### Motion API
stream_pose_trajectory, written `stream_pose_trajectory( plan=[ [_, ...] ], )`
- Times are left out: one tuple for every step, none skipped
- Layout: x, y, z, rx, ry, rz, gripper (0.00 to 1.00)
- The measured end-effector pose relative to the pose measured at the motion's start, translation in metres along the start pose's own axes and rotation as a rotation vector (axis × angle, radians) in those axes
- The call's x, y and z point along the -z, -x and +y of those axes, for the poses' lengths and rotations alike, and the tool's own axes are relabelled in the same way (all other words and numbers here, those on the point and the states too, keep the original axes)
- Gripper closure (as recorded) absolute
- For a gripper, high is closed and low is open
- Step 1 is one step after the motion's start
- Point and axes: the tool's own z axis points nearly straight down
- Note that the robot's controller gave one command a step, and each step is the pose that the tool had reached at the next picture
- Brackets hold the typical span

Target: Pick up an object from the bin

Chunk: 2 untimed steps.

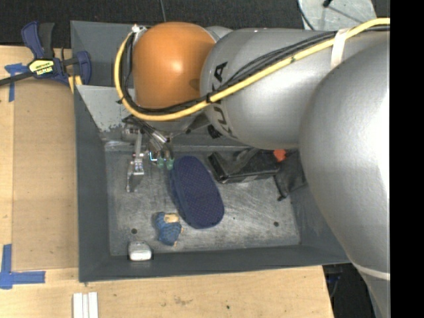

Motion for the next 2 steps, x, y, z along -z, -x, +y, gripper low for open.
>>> stream_pose_trajectory(
  plan=[
    [-0.105,0.045,-0.019,-0.090,0.002,-0.009,0.00],
    [-0.104,0.032,-0.100,-0.544,-0.001,-0.007,0.00]
  ],
)
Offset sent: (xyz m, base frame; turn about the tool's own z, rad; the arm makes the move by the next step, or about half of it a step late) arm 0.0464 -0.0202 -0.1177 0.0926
